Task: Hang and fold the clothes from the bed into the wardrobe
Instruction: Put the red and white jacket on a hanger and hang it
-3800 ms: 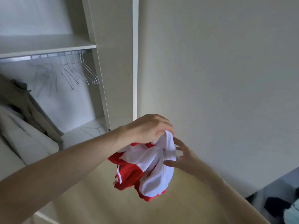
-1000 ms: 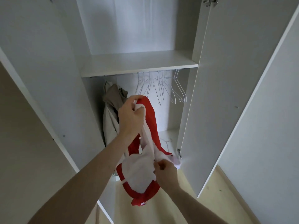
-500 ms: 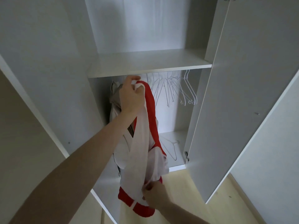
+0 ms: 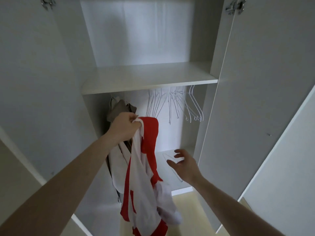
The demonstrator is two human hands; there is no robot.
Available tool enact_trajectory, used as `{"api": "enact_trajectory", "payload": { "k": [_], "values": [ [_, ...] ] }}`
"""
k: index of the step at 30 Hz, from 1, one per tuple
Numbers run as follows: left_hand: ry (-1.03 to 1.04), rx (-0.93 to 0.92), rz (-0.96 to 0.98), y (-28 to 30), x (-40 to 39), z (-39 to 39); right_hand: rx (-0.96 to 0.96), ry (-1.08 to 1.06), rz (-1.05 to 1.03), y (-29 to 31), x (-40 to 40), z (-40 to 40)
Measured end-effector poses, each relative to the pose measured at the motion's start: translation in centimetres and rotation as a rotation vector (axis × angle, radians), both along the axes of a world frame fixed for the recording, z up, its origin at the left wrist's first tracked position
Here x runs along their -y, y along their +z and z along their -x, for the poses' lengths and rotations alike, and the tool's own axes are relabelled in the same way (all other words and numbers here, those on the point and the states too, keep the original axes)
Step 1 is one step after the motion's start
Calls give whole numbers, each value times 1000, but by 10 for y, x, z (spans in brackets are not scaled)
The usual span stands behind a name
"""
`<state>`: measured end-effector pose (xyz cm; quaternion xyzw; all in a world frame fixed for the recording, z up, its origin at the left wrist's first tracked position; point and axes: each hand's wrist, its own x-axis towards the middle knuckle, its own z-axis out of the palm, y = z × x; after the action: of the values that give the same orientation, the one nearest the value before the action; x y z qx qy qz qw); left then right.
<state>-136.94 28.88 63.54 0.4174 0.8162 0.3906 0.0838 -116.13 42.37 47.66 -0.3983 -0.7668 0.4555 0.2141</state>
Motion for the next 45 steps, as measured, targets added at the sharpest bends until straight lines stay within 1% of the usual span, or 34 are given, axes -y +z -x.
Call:
{"api": "enact_trajectory", "payload": {
  "k": [4, 6, 8, 10, 12, 14, 15, 18, 20, 23, 28, 31, 36, 42, 45],
  "values": [
    [31, 224, 44, -14, -14, 24, -6, 190, 12, 5, -41, 45],
    [83, 322, 61, -24, -24, 38, 34, 270, 18, 0, -66, 76],
    [163, 448, 34, -33, -27, 47, 48, 288, 34, -2, -87, 105],
    [271, 572, -24, -39, -30, 56, 23, 281, 32, 1, -108, 136],
    [358, 640, -79, -43, -34, 67, -23, 277, 64, 5, -129, 171],
    [418, 639, -125, -45, -37, 76, -35, 287, 87, 10, -147, 207],
    [450, 622, -144, -45, -38, 81, -15, 302, 65, 13, -155, 224],
    [481, 548, -179, -44, -42, 90, 67, 412, -68, 17, -175, 271],
    [513, 520, -187, -44, -44, 98, 162, 485, -148, 15, -185, 301],
    [538, 492, -175, -47, -46, 109, 319, 474, -218, 2, -197, 335],
    [513, 403, -139, -47, -54, 130, 453, 390, -300, -11, -217, 374],
    [510, 386, -112, -46, -57, 140, 513, 342, -312, -16, -229, 379],
    [482, 397, -107, -47, -62, 150, 436, 257, -371, -28, -250, 367],
    [504, 426, -129, -45, -74, 153, 470, 230, -391, -25, -280, 358],
    [507, 432, -136, -46, -74, 152, 535, 275, -468, -24, -288, 353]
  ]
}}
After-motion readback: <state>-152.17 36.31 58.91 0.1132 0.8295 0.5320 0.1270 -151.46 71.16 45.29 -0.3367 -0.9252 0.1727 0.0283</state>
